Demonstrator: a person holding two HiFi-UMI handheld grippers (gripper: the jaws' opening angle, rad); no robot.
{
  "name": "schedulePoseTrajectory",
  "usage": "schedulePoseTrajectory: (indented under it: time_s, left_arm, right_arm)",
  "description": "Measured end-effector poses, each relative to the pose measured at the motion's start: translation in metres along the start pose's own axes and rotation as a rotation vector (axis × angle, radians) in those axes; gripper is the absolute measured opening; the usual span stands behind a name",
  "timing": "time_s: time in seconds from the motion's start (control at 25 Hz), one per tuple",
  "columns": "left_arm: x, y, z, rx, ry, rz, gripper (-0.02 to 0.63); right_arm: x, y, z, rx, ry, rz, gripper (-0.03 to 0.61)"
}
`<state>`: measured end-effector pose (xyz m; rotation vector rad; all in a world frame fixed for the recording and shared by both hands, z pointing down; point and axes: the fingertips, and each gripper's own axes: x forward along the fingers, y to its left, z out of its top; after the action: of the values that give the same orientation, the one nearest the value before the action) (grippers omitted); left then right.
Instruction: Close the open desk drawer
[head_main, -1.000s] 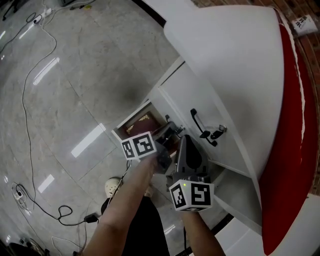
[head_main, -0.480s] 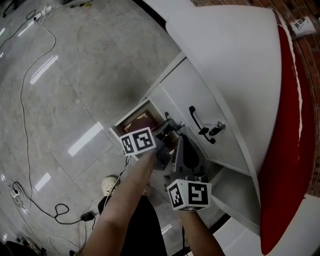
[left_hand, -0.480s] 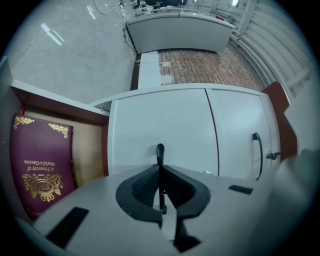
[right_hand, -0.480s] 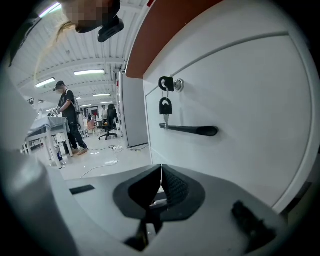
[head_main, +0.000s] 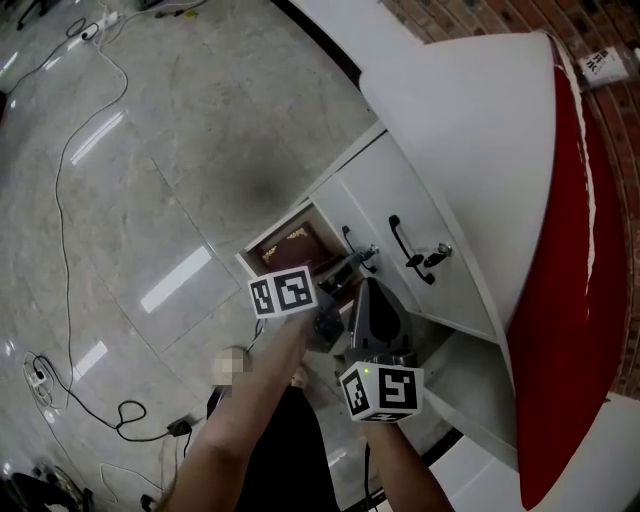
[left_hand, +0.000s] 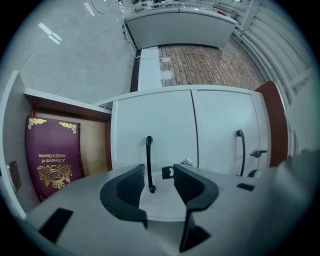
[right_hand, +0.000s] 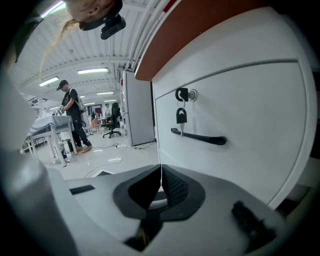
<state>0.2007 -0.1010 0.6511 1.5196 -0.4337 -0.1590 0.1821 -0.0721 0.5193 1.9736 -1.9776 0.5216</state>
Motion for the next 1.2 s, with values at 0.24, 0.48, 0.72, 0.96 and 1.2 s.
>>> schedulePoseTrajectory:
  time_s: [0.24,0.48,0.72,0.96,1.2]
  left_arm:
    - [-0.047,-0.019,0.001,0.038,-0.032,-0.045,0.169]
    - [-0.098,-0.050,-0.012,0.193,-0.019,-0.069,0.037]
    - [-0.130,-0.080,-0.033,0.376,0.035,-0.004,0.011]
    - [-0.164,-0.122,-0.036,0.578,-0.029,0.089,0.011]
    - [-0.199,-0.184,-0.027,0.760,-0.059,0.174,0.011]
  right_arm:
    - [-0.008,0.013,0.006,0.028,0.006,-0.011,0.012]
    - [-0.024,0.033,0.009,0.050,-0.002,0.033,0.012]
    - [-0.043,0.041,0.014,0.053,0.017,0.028,0.012]
    - [-0.070,0.049,0.031,0.065,0.023,0.041,0.012]
    - [-0.101,0.068,0.061,0.073,0.031,0.069,0.012]
